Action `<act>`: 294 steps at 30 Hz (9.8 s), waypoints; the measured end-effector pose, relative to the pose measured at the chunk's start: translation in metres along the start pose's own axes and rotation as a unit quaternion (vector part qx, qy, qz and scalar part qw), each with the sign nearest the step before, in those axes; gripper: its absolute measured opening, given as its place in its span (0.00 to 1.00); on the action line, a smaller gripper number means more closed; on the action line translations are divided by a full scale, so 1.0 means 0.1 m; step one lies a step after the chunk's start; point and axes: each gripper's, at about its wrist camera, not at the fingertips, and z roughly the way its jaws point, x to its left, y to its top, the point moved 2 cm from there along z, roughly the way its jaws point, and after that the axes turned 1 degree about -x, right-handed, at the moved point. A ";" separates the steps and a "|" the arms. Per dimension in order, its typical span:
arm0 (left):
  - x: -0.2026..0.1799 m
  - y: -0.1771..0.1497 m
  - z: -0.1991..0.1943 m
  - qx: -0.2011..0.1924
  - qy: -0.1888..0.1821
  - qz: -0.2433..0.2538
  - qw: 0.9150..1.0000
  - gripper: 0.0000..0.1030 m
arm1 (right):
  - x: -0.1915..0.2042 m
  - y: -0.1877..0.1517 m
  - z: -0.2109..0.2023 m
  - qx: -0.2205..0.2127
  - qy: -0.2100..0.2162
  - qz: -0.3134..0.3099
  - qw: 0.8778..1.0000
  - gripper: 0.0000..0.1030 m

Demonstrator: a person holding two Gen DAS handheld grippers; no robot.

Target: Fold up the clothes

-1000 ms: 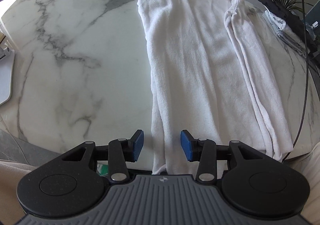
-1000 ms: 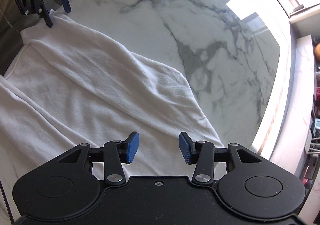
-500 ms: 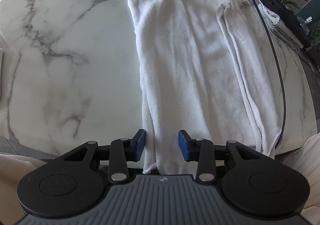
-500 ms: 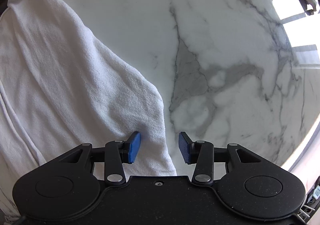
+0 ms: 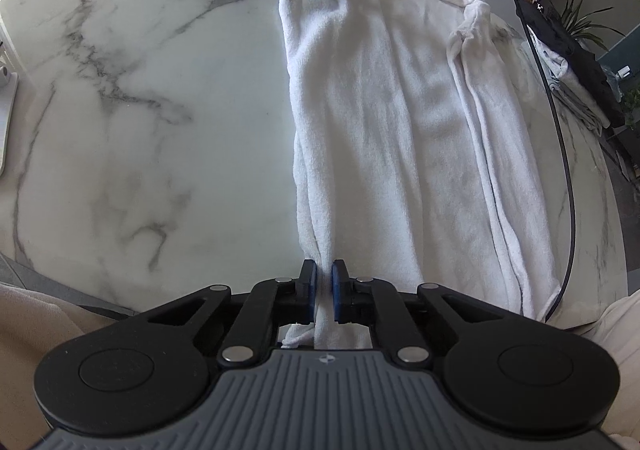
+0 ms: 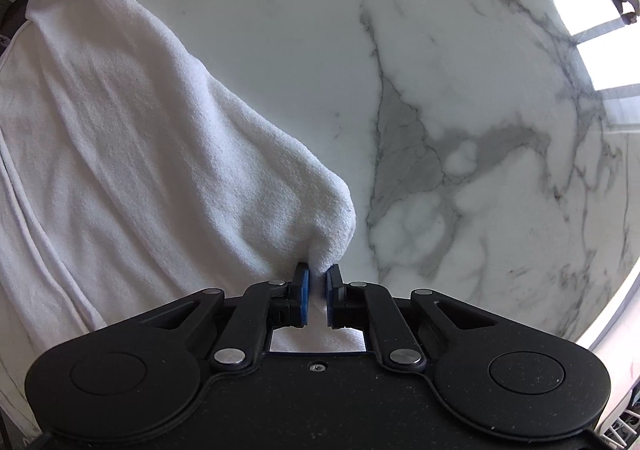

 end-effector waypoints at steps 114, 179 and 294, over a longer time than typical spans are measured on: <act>-1.00 3.04 1.63 -0.160 -0.049 0.234 0.958 0.18 | 1.32 -1.88 0.15 -0.298 -0.226 0.617 0.692 0.07; -0.91 1.15 0.92 -0.122 -0.010 0.225 0.967 0.19 | 2.37 -1.06 -0.01 -0.150 -0.329 0.811 0.460 0.24; -1.27 0.69 0.26 -0.196 0.030 0.116 0.973 0.09 | 2.25 -1.25 0.25 -0.394 -0.148 0.848 0.322 0.08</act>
